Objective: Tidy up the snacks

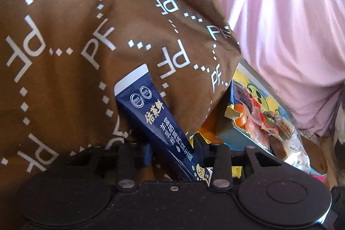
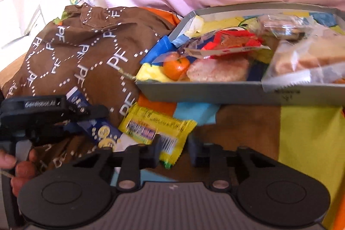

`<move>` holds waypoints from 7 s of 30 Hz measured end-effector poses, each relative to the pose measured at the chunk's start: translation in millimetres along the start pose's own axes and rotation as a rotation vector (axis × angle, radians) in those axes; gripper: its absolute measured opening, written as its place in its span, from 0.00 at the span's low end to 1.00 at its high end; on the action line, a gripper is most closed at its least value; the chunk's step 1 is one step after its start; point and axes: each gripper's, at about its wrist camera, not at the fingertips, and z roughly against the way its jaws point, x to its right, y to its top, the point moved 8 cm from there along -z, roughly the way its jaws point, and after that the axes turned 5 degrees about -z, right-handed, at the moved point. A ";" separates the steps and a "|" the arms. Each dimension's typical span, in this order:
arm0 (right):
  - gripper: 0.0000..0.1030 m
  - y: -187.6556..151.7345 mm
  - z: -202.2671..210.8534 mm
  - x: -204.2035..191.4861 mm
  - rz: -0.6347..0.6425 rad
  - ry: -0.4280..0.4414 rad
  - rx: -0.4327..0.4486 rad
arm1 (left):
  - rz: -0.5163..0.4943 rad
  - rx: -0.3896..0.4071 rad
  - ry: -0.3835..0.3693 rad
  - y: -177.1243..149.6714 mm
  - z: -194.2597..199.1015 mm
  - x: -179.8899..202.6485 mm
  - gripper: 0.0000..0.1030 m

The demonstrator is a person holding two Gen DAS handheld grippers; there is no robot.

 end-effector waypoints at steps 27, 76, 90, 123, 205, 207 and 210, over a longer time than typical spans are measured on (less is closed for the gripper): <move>0.88 12.4 -42.5 -34.7 0.342 0.035 -0.068 | -0.030 -0.075 0.008 0.4 19.3 -8.9 0.20; 0.51 -106.7 66.5 -64.6 0.292 -0.115 -0.084 | -0.306 -0.028 0.045 -55.1 94.5 45.8 0.11; 0.51 -109.1 158.8 -49.1 0.152 -0.148 0.105 | -0.329 -0.034 -0.001 -80.6 125.8 76.8 0.11; 0.51 16.0 198.0 59.2 0.091 -0.252 0.310 | -0.342 -0.055 -0.149 16.8 46.2 216.3 0.11; 1.00 91.5 224.1 79.6 -0.004 -0.432 0.506 | -0.562 0.203 0.112 44.8 64.4 259.8 0.96; 1.00 88.9 230.2 70.1 0.006 -0.420 0.509 | -0.566 0.216 0.116 40.3 75.2 255.1 0.96; 1.00 82.6 238.2 58.8 0.004 -0.405 0.515 | -0.565 0.235 0.123 32.7 91.2 247.0 0.96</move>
